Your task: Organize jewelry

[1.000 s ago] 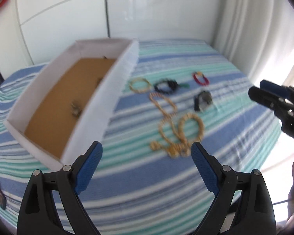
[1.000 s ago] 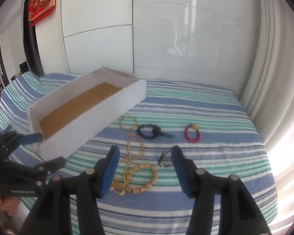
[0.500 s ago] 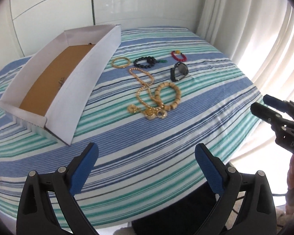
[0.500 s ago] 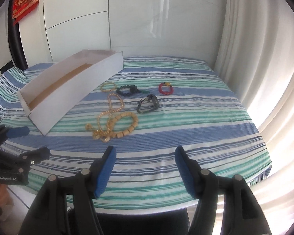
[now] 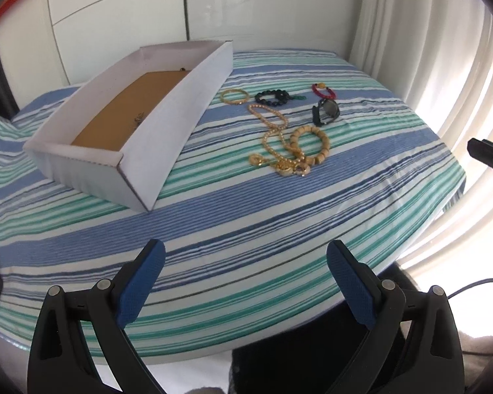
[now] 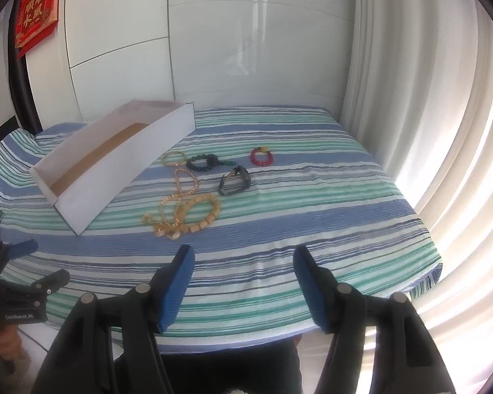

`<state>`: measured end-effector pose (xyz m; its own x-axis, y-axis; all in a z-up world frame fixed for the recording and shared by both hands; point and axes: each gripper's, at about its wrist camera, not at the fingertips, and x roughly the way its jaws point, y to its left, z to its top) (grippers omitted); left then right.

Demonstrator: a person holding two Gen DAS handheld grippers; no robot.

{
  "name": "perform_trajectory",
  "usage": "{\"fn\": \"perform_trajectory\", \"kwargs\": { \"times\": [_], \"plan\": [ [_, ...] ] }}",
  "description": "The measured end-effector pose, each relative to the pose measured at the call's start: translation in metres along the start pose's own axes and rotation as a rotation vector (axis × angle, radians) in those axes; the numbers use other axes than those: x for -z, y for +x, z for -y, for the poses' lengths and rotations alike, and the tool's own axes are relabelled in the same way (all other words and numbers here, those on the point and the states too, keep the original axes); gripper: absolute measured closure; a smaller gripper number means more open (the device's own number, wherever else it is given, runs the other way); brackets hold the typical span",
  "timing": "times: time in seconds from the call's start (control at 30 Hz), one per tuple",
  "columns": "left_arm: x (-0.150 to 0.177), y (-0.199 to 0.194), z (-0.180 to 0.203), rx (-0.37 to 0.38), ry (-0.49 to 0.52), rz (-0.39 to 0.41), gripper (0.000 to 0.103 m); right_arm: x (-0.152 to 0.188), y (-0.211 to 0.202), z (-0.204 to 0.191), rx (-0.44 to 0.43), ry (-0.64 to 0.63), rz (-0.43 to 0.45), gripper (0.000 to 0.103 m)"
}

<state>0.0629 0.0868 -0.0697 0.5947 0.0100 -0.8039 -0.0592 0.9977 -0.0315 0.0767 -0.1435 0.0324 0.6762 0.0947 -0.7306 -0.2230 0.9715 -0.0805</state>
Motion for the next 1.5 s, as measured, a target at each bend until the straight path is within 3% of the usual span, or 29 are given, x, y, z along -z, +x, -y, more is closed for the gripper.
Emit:
{"fn": "perform_trajectory", "kwargs": {
  "times": [0.27, 0.6, 0.83, 1.07, 1.23, 1.37, 1.5],
  "plan": [
    [-0.003, 0.001, 0.001, -0.025, -0.02, -0.022, 0.004, 0.002, 0.029, 0.009, -0.05, 0.028, -0.057, 0.039],
    [-0.014, 0.027, 0.007, -0.028, -0.015, -0.111, 0.004, 0.018, 0.056, 0.009, -0.146, 0.037, -0.131, 0.039],
    [-0.03, 0.061, 0.014, 0.034, -0.03, -0.172, 0.004, 0.025, 0.077, 0.02, -0.143, 0.059, -0.183, 0.039],
    [-0.055, 0.1, 0.024, 0.176, -0.055, -0.216, 0.005, 0.025, 0.103, 0.018, -0.169, 0.077, -0.227, 0.039],
    [-0.07, 0.144, 0.031, 0.227, -0.11, -0.27, 0.015, 0.025, 0.112, 0.016, -0.185, 0.076, -0.238, 0.039],
    [-0.081, 0.171, 0.043, 0.181, -0.071, -0.266, 0.019, 0.027, 0.118, 0.02, -0.183, 0.079, -0.248, 0.039],
    [-0.088, 0.19, 0.056, 0.136, -0.024, -0.261, 0.031, 0.031, 0.127, 0.027, -0.182, 0.101, -0.271, 0.039]
  ]
}}
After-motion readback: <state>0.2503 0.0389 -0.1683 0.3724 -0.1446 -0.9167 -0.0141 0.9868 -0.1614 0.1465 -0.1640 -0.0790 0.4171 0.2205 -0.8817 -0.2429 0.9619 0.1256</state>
